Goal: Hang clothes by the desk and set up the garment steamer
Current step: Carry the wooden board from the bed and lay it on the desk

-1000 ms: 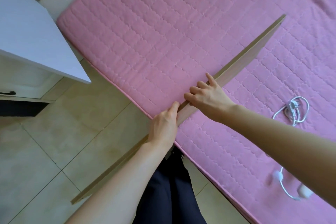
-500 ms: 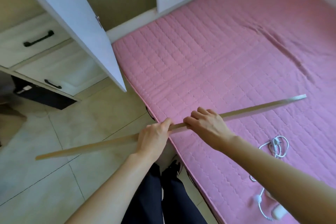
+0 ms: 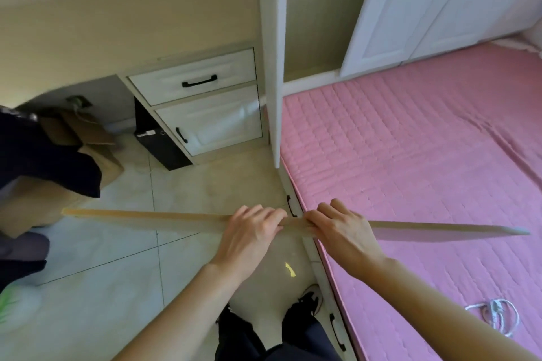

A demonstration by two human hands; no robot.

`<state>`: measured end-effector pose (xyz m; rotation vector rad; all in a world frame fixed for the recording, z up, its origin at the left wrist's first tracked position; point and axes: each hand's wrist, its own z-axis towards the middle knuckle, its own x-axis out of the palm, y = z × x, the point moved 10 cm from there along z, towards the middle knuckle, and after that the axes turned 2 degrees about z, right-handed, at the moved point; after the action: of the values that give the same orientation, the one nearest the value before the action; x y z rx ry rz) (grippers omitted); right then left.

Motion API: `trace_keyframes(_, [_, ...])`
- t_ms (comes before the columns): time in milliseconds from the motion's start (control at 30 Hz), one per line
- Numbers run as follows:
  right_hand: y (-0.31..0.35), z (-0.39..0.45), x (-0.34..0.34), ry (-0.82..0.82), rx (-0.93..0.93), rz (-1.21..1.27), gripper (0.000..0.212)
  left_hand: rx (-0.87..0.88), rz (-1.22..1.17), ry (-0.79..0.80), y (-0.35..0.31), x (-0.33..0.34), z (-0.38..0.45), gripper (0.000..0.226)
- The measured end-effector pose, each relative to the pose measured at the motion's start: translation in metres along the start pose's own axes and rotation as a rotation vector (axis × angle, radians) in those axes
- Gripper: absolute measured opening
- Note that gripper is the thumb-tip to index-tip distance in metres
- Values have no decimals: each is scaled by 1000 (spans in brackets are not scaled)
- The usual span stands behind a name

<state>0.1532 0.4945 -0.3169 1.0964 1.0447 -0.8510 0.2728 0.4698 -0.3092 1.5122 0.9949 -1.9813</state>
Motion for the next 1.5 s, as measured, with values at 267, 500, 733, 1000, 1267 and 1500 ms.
trace_keyframes(267, [122,62,12,-39,-99,22,22,-116,24,-81,105,-65,-69,23])
trace_keyframes(500, [233,118,26,-22,-200,22,8,-228,60,-157,195,-129,-130,23])
trace_keyframes(733, [311,169,32,-19,-268,75,25,-313,84,-218,265,-178,-170,21])
trace_keyframes(1000, [354,242,23,-45,-376,119,14,-369,126,-288,326,-225,-165,20])
trace_keyframes(1267, [363,351,12,-82,-450,116,17,-404,198,-350,399,-265,-110,20])
trace_keyframes(1500, [347,459,-10,-134,-517,118,15,-400,212,-432,461,-297,-31,23])
